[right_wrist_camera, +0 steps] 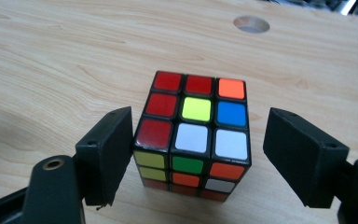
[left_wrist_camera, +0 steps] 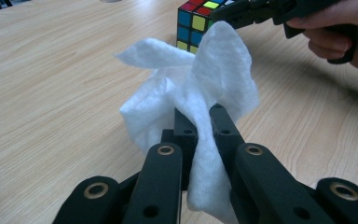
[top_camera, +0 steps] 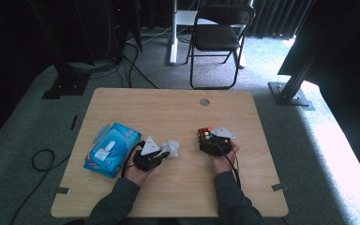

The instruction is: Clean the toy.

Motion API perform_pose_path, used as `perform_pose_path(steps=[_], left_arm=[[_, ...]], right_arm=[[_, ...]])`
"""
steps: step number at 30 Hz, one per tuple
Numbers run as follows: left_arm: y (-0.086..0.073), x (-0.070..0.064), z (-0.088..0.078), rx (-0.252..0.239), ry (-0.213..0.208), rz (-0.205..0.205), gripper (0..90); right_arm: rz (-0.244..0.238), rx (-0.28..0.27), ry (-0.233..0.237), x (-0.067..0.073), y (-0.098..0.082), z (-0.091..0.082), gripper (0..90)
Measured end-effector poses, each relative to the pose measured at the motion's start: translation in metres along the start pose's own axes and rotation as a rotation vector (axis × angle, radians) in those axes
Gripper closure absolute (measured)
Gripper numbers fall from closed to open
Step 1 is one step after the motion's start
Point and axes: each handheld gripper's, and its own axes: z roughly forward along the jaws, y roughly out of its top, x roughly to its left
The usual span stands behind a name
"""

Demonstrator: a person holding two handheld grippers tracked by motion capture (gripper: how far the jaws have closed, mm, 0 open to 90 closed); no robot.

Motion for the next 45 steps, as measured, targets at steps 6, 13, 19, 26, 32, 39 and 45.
perform_pose_path(steps=[6, 13, 19, 26, 32, 39, 45], left_arm=[[0.0, 0.0, 0.0, 0.002, 0.0, 0.001, 84.2], [0.0, 0.0, 0.0, 0.002, 0.001, 0.0, 84.2], [0.0, 0.0, 0.0, 0.001, 0.0, 0.001, 84.1], [0.0, 0.0, 0.0, 0.0, -0.001, -0.001, 83.9], [0.0, 0.0, 0.001, 0.003, -0.004, -0.001, 83.8], [-0.001, 0.0, 0.001, 0.005, -0.003, -0.002, 83.7], [0.0, 0.0, 0.001, 0.004, -0.004, -0.003, 83.7]], right_arm=[[-0.058, -0.027, 0.052, -0.005, 0.008, -0.006, 24.9], [-0.125, -0.03, 0.093, -0.009, 0.016, -0.011, 25.4], [-0.204, -0.022, 0.141, -0.012, 0.021, -0.014, 26.3], [-0.272, 0.019, 0.17, -0.022, 0.022, -0.013, 26.7], [-0.295, 0.043, 0.189, -0.031, 0.019, -0.01, 26.6], [-0.31, 0.067, 0.197, -0.03, 0.015, -0.004, 26.5], [-0.309, 0.07, 0.201, -0.027, 0.015, 0.001, 25.8]])
